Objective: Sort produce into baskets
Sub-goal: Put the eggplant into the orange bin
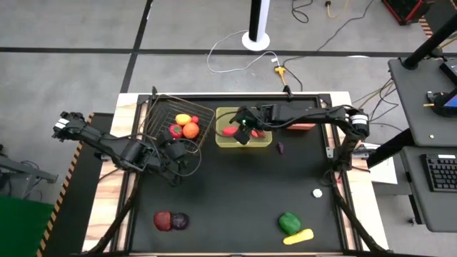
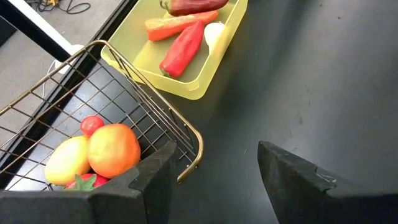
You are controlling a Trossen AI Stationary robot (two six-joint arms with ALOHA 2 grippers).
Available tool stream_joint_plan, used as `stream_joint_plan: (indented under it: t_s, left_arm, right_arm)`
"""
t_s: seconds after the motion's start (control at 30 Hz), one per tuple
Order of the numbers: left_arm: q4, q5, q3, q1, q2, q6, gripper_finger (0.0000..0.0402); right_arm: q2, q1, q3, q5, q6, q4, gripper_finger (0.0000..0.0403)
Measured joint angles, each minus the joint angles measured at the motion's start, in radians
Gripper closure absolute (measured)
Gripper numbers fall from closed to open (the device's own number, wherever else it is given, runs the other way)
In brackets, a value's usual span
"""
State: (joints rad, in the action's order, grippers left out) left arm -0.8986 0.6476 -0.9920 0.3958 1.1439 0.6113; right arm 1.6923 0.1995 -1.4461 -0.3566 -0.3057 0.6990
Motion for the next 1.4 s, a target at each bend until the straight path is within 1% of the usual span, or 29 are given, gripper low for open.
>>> stream_joint_plan:
  t_s: [0.1, 0.27, 0.53, 0.67, 1.0, 1.23, 1.4]
  left_arm:
    - [0.0, 0.0, 0.0, 0.0, 0.0, 0.0, 0.02]
    - [0.001, 0.0, 0.0, 0.0, 0.0, 0.0, 0.02]
    - [0.003, 0.0, 0.0, 0.0, 0.0, 0.0, 0.02]
    - [0.003, 0.0, 0.0, 0.0, 0.0, 0.0, 0.02]
    - [0.001, 0.0, 0.004, 0.0, 0.0, 0.0, 0.02]
    - [0.001, 0.0, 0.02, 0.0, 0.0, 0.0, 0.02]
    - [0.002, 0.0, 0.021, 0.0, 0.0, 0.0, 0.02]
  right_arm:
    - [-0.036, -0.028, -0.001, 0.04, -0.047, 0.039, 0.0197]
    - [-0.096, -0.075, -0.002, 0.151, -0.157, 0.146, 0.0197]
    - [-0.129, -0.169, 0.005, 0.174, -0.32, 0.412, 0.0197]
    - [-0.129, -0.19, 0.034, 0.174, -0.385, 0.482, 0.0197]
    - [-0.135, -0.19, 0.194, 0.182, -0.444, 0.489, 0.0197]
    - [-0.136, -0.175, 0.294, 0.181, -0.444, 0.435, 0.0196]
    - [-0.139, -0.135, 0.371, 0.181, -0.433, 0.377, 0.0176]
